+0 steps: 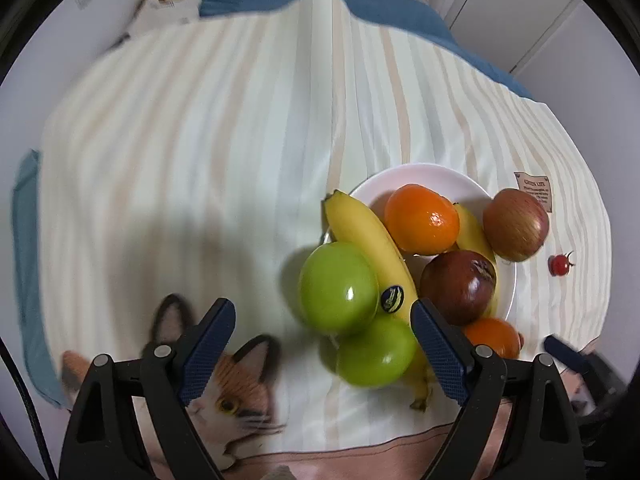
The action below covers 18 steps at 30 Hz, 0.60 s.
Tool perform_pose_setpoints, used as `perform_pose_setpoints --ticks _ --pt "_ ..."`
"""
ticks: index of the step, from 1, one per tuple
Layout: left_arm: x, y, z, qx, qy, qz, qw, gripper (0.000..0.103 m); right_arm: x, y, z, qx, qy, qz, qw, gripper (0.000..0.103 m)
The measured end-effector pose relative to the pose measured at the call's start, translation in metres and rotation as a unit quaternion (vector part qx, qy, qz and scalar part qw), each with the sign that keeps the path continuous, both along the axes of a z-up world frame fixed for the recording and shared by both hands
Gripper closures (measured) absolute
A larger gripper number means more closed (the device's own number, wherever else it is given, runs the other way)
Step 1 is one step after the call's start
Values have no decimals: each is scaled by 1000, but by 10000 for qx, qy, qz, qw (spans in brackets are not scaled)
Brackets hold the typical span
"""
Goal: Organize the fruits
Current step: 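Lift both tools up away from the plate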
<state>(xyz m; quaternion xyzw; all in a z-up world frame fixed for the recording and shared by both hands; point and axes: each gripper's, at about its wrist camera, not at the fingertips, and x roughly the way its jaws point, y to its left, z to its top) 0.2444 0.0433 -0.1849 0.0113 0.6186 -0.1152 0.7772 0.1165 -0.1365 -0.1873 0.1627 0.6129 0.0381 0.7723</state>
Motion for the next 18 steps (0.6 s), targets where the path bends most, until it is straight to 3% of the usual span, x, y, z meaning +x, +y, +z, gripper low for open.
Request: perform_pose_setpoints --ticks 6,18 --pt "-47 -5 29 232 -374 -7 9990 13 -14 -10 36 -398 -327 61 9987 3" --pt "-108 -10 89 178 -853 309 9957 13 -53 -18 99 -879 -904 243 9917 3"
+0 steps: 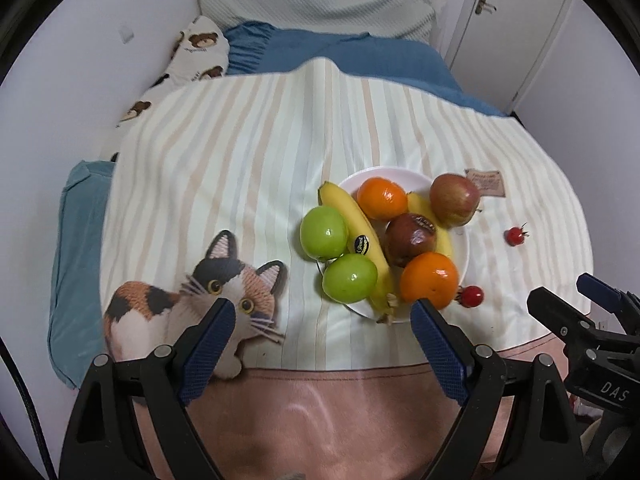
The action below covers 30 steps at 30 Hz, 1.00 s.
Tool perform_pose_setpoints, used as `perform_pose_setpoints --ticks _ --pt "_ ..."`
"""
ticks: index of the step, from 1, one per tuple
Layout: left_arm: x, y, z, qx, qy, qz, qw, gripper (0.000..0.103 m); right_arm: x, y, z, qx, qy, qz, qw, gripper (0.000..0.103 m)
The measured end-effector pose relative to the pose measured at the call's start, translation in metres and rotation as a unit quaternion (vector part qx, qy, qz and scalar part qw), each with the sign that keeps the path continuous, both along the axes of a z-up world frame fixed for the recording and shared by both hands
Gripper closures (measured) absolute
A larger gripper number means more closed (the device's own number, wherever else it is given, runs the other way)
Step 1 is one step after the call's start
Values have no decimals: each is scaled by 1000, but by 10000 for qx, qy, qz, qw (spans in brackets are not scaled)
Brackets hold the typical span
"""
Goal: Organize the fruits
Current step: 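Lift both tools up away from the plate, then grasp a cherry tomato with the right tool while the left tool grasps the other tomato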
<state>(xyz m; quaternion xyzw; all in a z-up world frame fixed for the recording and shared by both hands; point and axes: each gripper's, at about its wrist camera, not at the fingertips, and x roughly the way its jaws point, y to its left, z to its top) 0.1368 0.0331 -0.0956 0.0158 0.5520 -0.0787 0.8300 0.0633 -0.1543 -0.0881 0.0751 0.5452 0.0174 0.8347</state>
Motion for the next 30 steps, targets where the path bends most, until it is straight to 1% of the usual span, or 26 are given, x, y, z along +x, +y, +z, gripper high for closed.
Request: perform_pose_setpoints --ticks 9,13,16,19,24,30 --pt "-51 2 63 -55 -494 163 9986 13 -46 -2 68 -111 -556 249 9981 3" --pt "-70 3 82 -111 -562 230 9981 13 -65 -2 95 -115 -754 356 9964 2" --pt "-82 1 94 -49 -684 249 9973 13 -81 -1 115 -176 -923 406 9947 2" --pt "-94 -1 106 35 -801 225 9965 13 -95 0 129 -195 -1046 431 9934 2" --pt "-110 -4 120 26 -888 221 9958 13 -113 -2 147 -146 -1162 457 9921 2" --pt "-120 -7 129 24 -955 275 9950 13 -127 -6 160 -78 -1223 462 9914 2"
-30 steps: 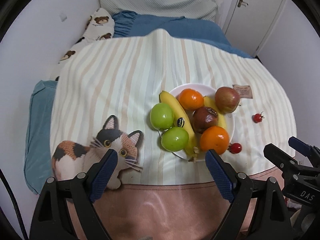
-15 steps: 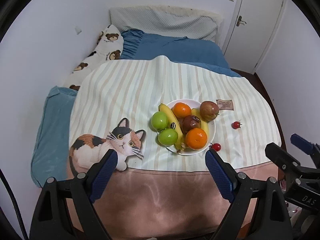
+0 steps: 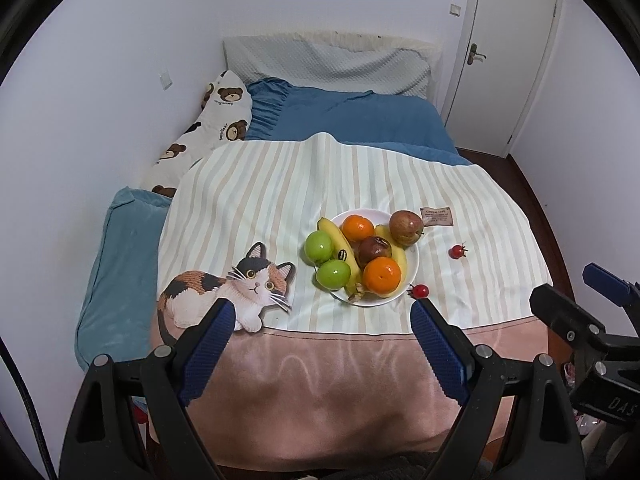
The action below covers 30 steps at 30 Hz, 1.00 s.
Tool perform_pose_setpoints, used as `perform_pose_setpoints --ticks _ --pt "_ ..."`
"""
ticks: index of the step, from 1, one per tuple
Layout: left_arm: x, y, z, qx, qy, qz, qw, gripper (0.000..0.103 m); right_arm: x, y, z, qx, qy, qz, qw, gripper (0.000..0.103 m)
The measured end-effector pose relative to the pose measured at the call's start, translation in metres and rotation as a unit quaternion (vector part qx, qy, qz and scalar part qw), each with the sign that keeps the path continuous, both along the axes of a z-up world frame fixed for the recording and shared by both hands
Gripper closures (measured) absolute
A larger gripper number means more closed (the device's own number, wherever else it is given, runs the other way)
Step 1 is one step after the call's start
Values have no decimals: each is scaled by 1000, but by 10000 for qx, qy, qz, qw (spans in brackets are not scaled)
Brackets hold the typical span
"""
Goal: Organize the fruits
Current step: 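Grasp a cherry tomato with the right tool while the left tool grasps the other tomato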
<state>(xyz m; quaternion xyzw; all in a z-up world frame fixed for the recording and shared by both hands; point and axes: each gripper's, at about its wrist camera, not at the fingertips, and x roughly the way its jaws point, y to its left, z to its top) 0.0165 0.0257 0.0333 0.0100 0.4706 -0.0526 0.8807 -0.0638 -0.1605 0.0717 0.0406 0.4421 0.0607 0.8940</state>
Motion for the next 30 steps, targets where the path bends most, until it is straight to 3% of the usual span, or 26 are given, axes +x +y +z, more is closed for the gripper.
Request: perform_pose_setpoints --ticks 10,15,21,23,25,30 --pt "-1 -9 1 1 36 9 10000 13 -2 -8 3 135 25 24 9999 2" --pt "13 -23 -11 54 98 65 9999 13 16 -27 -14 481 256 61 9985 2" --pt "38 -70 -57 423 139 -14 9990 13 64 -81 -72 733 700 -173 9947 3" --pt "46 -90 -79 614 194 -108 9979 13 83 -99 -96 759 849 -218 9933 9" --pt "54 -114 -108 845 205 -226 9960 13 108 -113 -125 702 1051 -165 9918 30" --pt "63 -164 -170 1404 9 -500 9888 17 163 -125 -187 358 1250 258 9912 35"
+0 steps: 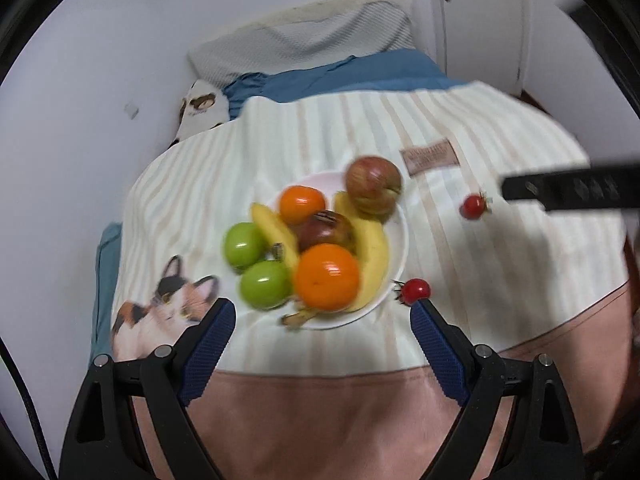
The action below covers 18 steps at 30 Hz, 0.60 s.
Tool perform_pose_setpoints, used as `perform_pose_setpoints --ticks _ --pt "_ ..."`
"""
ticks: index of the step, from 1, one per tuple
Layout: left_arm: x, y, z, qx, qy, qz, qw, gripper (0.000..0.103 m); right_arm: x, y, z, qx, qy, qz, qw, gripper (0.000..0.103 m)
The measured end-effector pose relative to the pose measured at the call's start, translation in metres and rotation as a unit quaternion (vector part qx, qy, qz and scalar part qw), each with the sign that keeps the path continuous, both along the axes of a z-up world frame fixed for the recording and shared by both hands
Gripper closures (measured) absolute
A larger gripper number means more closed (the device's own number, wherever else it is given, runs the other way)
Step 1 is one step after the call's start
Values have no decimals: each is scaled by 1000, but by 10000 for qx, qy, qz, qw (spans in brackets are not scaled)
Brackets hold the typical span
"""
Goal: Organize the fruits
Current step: 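Grasp a cherry tomato with the right tool while the left tool grasps the other tomato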
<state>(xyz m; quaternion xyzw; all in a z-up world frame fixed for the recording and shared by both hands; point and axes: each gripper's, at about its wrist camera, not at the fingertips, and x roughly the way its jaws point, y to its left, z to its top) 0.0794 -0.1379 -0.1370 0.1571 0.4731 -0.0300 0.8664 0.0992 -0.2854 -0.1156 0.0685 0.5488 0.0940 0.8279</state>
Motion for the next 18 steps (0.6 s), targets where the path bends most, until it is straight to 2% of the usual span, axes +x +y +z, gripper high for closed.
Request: perform_pose_setpoints --ticks 3,9,13,15,18 --pt "3 -22 -32 260 -28 -139 9996 18 26 2 -37 -198 84 468 9987 37" --pt "14 -50 -79 627 18 -192 9978 18 53 6 -82 -328 102 1106 9933 42" --pt "16 -64 -92 648 -27 -337 9973 21 61 2 -97 -300 -3 1429 9893 46" --pt "18 -71 -99 726 46 -397 9966 35 64 0 -102 -254 -41 1547 9876 46" --pt "23 -73 -104 742 52 -376 9965 35 68 2 -104 -219 -130 1705 9850 46"
